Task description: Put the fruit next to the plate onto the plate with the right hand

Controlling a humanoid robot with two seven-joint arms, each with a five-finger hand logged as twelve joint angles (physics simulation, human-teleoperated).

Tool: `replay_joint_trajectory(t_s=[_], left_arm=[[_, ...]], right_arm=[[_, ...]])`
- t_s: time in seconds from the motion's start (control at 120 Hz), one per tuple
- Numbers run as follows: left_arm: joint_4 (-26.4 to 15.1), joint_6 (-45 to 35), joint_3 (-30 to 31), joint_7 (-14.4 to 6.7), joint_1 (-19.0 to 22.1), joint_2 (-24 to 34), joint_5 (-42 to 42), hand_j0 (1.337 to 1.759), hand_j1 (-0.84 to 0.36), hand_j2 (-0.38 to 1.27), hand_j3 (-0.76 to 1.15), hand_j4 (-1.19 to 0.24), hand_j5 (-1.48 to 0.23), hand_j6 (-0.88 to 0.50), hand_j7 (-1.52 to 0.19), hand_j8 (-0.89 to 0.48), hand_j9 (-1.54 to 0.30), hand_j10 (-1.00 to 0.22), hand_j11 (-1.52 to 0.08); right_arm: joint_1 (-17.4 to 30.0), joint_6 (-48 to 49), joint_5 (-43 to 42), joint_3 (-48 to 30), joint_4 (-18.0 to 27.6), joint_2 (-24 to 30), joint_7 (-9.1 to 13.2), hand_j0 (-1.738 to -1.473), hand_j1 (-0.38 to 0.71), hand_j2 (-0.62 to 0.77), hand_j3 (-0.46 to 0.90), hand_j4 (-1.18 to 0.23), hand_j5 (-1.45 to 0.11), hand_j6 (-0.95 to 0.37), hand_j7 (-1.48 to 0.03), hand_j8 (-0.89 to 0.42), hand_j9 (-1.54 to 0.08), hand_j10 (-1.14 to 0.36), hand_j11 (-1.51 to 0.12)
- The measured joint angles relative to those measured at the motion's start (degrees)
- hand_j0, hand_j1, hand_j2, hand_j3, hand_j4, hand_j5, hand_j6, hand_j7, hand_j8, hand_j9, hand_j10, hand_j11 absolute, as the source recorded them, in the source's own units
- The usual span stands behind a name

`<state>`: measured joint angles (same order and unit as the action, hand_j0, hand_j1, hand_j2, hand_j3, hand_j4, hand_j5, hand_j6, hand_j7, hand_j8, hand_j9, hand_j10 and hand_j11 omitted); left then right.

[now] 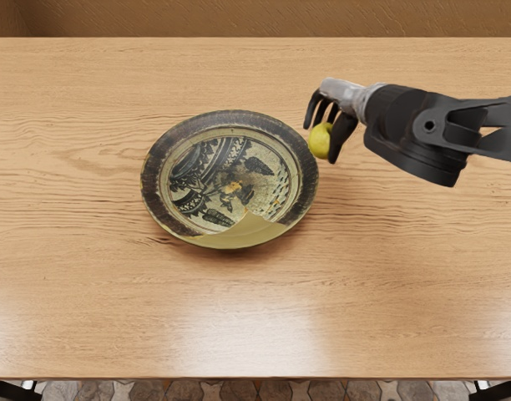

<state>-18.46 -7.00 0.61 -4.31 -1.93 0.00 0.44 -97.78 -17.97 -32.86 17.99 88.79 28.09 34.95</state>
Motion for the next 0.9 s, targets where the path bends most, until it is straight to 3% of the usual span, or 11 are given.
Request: replay_joint_trajectory(t_s=[0.442, 0.9], left_arm=[[0.0, 0.01, 0.0, 0.0, -0.03, 0.0, 0.0, 1.658, 0.35, 0.0, 0.0, 0.0, 0.0, 0.0, 0.0, 0.0, 0.0, 0.0, 0.0], [0.0, 0.0, 0.0, 0.0, -0.04, 0.0, 0.0, 1.658, 0.35, 0.0, 0.0, 0.0, 0.0, 0.0, 0.0, 0.0, 0.0, 0.0, 0.0]], right_arm=[[-1.18, -0.01, 1.02, -4.56, -1.39, -8.0, 0.0, -1.658, 0.34, 0.51, 0.0, -0.68, -0.95, -0.47, -0.91, -0.44, -0.94, -0.66, -0.94], [6.56, -0.09, 0.36, -4.31, -6.69, -11.14, 0.0, -1.658, 0.33, 0.54, 0.0, -0.68, -0.95, -0.5, -0.91, -0.47, -0.94, -0.68, -0.95]])
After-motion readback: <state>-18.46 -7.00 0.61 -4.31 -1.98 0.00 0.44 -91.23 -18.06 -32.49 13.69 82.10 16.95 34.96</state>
